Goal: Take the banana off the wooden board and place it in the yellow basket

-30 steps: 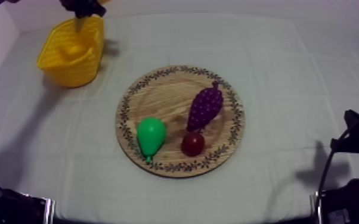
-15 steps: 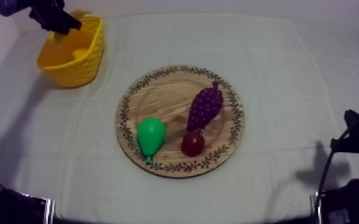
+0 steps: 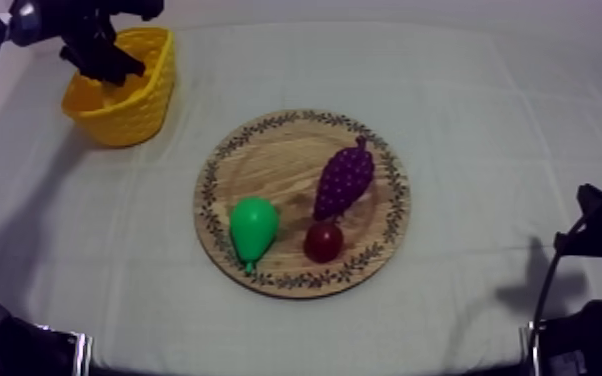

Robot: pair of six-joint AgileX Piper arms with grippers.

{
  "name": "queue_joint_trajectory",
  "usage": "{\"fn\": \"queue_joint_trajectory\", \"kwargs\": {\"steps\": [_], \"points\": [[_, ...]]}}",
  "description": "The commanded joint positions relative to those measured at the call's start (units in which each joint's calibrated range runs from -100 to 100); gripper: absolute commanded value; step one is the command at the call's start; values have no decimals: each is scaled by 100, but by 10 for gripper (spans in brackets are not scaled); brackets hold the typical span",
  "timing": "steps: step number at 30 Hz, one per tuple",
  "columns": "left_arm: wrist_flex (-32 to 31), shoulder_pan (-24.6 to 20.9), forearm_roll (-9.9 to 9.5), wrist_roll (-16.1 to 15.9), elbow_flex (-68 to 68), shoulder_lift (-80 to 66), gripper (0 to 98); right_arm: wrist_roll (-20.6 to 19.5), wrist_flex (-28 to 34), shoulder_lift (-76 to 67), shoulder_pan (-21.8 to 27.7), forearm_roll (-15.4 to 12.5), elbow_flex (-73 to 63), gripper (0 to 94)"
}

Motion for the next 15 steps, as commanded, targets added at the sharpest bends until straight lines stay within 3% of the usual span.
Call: {"fn": "queue_joint_trajectory", "kwargs": {"steps": [1, 5, 9, 12, 15], "points": [[-46, -37, 150, -210, -5, 11, 376, -1, 5, -2, -1, 1, 2, 3], [-89, -131, 421, -523, -41, 19, 472, -1, 5, -2, -1, 1, 2, 3], [-223, -149, 522, -651, 22, -42, 507, -1, 5, -2, -1, 1, 2, 3], [-370, -151, 586, -695, 116, -134, 470, -1, 5, -2, -1, 1, 2, 3], [-607, -147, 628, -720, 351, -322, 322, -1, 5, -2, -1, 1, 2, 3]]}}
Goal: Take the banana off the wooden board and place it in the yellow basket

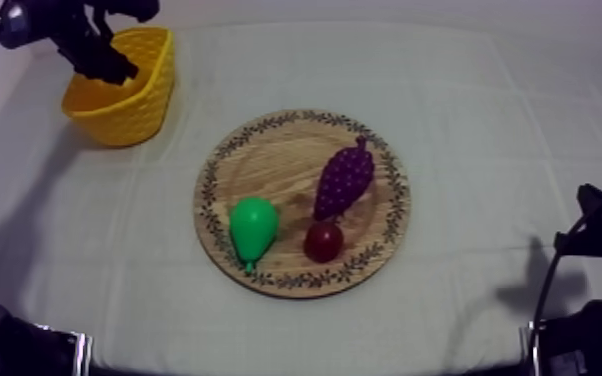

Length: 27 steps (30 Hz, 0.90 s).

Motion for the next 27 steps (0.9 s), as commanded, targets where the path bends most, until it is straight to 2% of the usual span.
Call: {"fn": "queue_joint_trajectory", "kwargs": {"steps": [1, 4, 8, 14, 22, 27], "points": [[-199, 4, 23, -23, 236, -164, 267, -1, 5, -2, -1, 1, 2, 3], [-602, 0, 46, 34, 730, -524, 102, -1, 5, -2, -1, 1, 2, 3], [-1261, -11, 132, 116, 1617, -1212, 25, -1, 5, -2, -1, 1, 2, 3], [-1952, 103, 179, 248, 2968, -2649, 5, -1, 5, -2, -1, 1, 2, 3], [-2955, 148, 182, 765, 5139, -4938, 1, -1, 5, -2, -1, 1, 2, 3], [-3166, 41, 185, 1008, 6422, -6416, 1, -1, 5, -2, -1, 1, 2, 3]]}}
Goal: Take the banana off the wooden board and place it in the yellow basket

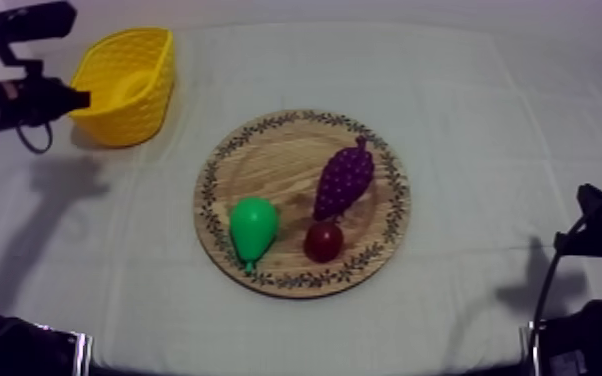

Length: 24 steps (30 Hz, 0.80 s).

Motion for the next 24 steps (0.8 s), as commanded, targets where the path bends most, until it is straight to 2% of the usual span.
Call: {"fn": "queue_joint_trajectory", "kwargs": {"steps": [1, 4, 7, 12, 14, 19, 24], "points": [[-60, -54, 1, 128, 1129, -1404, 1, -1, 5, -2, -1, 1, 2, 3], [-74, -126, 31, 263, 1775, -2296, 1, -1, 5, -2, -1, 1, 2, 3], [136, -146, 143, 221, 2245, -3172, 1, -1, 5, -2, -1, 1, 2, 3], [682, -273, 708, -377, 2767, -4572, 1, -1, 5, -2, -1, 1, 2, 3], [880, -300, 848, -524, 2945, -5136, 1, -1, 5, -2, -1, 1, 2, 3], [1304, -250, 1000, -629, 3392, -6257, 1, -1, 5, -2, -1, 1, 2, 3], [1441, -348, 1135, -696, 3811, -6956, 1, -1, 5, -2, -1, 1, 2, 3]]}}
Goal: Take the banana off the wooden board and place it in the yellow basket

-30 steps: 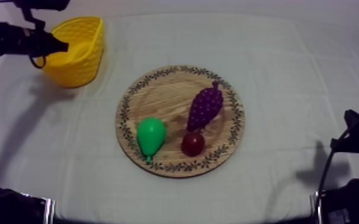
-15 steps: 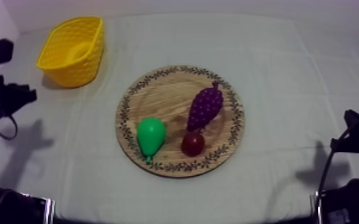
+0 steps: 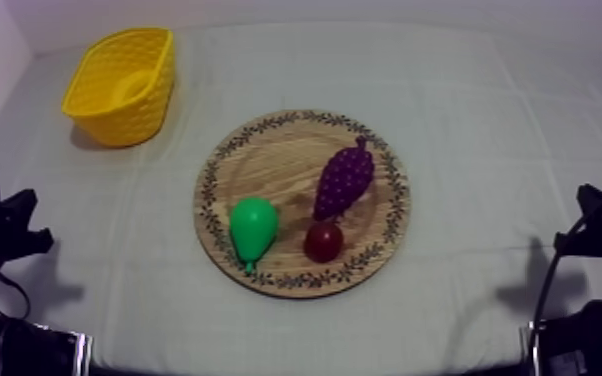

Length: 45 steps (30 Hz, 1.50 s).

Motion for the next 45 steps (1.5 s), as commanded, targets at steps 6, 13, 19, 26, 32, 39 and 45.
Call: {"fn": "queue_joint_trajectory", "kwargs": {"steps": [6, 13, 19, 26, 32, 39, 45], "points": [[184, 29, -106, 95, 383, -1056, 1, 1, -6, -2, -1, 1, 2, 3], [218, 101, -137, 442, 426, -1214, 1, 1, -6, -2, -1, 1, 2, 3], [217, 66, -139, 1088, 432, -1227, 1, 1, -6, -2, -1, 1, 2, 3], [217, 61, -139, 1204, 433, -1228, 1, 1, -6, -2, -1, 1, 2, 3], [217, 61, -140, 1214, 433, -1229, 1, 1, -6, -2, -1, 1, 2, 3], [217, 61, -140, 1214, 433, -1229, 1, 1, -6, -2, -1, 1, 2, 3], [217, 61, -140, 1214, 433, -1229, 1, 1, -6, -2, -1, 1, 2, 3]]}}
